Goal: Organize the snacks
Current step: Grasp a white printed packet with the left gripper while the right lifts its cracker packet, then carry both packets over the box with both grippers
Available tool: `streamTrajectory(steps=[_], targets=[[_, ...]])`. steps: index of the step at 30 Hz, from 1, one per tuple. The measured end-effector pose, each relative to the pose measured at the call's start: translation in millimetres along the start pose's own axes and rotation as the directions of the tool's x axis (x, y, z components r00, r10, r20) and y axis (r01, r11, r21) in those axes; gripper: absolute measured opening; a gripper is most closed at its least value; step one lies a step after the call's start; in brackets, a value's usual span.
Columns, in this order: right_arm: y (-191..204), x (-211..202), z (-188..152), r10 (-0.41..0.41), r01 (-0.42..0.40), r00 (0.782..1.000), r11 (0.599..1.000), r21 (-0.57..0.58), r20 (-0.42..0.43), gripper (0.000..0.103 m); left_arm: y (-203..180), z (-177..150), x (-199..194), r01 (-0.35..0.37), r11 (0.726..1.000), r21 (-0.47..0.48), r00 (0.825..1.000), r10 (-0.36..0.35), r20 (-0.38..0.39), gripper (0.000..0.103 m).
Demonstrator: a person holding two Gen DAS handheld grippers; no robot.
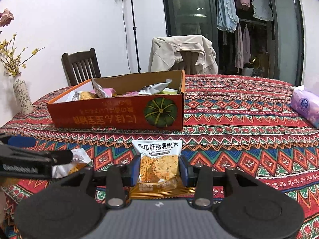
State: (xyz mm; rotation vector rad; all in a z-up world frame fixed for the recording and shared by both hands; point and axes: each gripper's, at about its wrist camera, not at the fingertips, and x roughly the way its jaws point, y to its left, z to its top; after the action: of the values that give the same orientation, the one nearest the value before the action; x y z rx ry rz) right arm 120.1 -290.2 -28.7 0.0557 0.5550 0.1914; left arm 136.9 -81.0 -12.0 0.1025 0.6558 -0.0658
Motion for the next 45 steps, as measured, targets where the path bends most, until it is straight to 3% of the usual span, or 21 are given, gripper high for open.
streamTrajectory(steps=[9,19,31,45], targets=[[0.4,-0.4,-2.2,0.031,-0.031,1.0,0.999,-0.007,0.0,0.04,-7.6,-5.9,16.1,-0.031,1.0,-0.004,0.999,0.031,-0.036,0.1],[2.8,0.1,-2.1,0.037,-0.037,0.999,0.999,-0.018,-0.004,0.04,-2.2,-6.4,15.4,0.014,0.999,-0.04,0.999,-0.016,-0.041,0.049],[7.4,-0.9,1.3,0.025,-0.025,1.0,0.998,-0.049,-0.001,0.04,2.4,-3.3,6.6,0.035,0.998,-0.051,0.999,-0.036,-0.009,0.046],[18.1,-4.8,47.0,0.009,-0.004,0.996,0.998,-0.066,0.086,0.04,24.9,40.7,-16.5,0.041,0.997,-0.066,0.991,-0.032,0.131,0.046]])
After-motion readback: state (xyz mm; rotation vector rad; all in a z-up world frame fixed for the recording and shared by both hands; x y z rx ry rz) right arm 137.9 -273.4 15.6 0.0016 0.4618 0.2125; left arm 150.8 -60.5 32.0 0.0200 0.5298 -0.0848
